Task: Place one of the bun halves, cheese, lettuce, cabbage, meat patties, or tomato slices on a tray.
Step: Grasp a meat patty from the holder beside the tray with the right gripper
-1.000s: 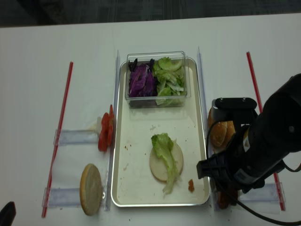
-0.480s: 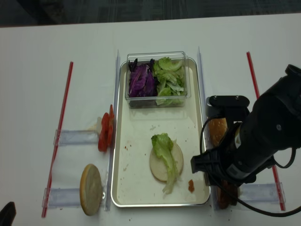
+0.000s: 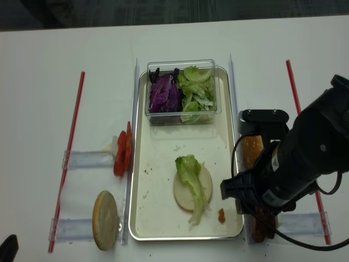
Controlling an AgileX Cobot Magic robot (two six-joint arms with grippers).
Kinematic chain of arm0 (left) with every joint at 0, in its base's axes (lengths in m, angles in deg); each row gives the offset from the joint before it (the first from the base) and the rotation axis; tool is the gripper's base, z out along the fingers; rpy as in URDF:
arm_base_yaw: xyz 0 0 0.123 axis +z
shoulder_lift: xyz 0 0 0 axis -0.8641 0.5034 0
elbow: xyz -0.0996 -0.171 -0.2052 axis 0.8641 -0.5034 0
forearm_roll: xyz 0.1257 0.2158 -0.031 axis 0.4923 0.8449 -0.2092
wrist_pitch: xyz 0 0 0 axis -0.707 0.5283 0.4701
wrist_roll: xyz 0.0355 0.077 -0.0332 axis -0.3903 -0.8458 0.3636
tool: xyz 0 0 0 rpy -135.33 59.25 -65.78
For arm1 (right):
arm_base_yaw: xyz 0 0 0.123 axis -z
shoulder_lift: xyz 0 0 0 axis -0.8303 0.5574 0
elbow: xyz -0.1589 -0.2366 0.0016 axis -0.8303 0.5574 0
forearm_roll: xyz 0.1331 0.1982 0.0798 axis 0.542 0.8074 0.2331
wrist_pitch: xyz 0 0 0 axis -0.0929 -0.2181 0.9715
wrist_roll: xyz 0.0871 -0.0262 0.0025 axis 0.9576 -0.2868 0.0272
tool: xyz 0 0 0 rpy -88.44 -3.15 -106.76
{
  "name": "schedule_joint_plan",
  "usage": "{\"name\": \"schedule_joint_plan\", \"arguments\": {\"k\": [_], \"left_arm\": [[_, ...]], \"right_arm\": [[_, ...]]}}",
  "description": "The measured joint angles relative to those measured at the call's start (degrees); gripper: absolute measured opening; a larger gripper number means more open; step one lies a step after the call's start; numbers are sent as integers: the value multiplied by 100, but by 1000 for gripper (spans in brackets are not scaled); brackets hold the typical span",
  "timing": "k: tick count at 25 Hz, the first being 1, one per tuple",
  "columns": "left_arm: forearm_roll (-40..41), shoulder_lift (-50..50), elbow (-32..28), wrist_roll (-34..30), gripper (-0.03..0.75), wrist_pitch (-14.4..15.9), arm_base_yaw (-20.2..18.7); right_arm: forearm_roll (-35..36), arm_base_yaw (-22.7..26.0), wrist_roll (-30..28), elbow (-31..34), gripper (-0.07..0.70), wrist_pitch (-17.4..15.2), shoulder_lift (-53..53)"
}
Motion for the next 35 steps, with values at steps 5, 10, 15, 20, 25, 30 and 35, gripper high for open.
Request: {"name": "schedule_joint_plan", "arguments": {"k": [5, 10, 15, 20, 25, 30, 35], "left_arm": [[0, 0, 0, 0, 296, 0, 0], [0, 0, 0, 0, 295, 0, 0], [0, 0, 0, 0, 295, 0, 0], [0, 0, 0, 0, 295, 0, 0], [0, 0, 0, 0, 296, 0, 0], [0, 0, 0, 0, 296, 0, 0], [0, 0, 0, 0, 296, 0, 0]], "right_arm": [[29, 0, 2, 0, 419, -32, 130], [195, 0, 2, 0, 419, -33, 476], [224, 0, 2, 0, 419, 64, 622], [231, 0, 2, -34, 419, 102, 775], [219, 0, 2, -34, 419, 148, 894], [186, 0, 2, -34, 417, 160, 919], [122, 0, 2, -34, 336, 160, 919]]}}
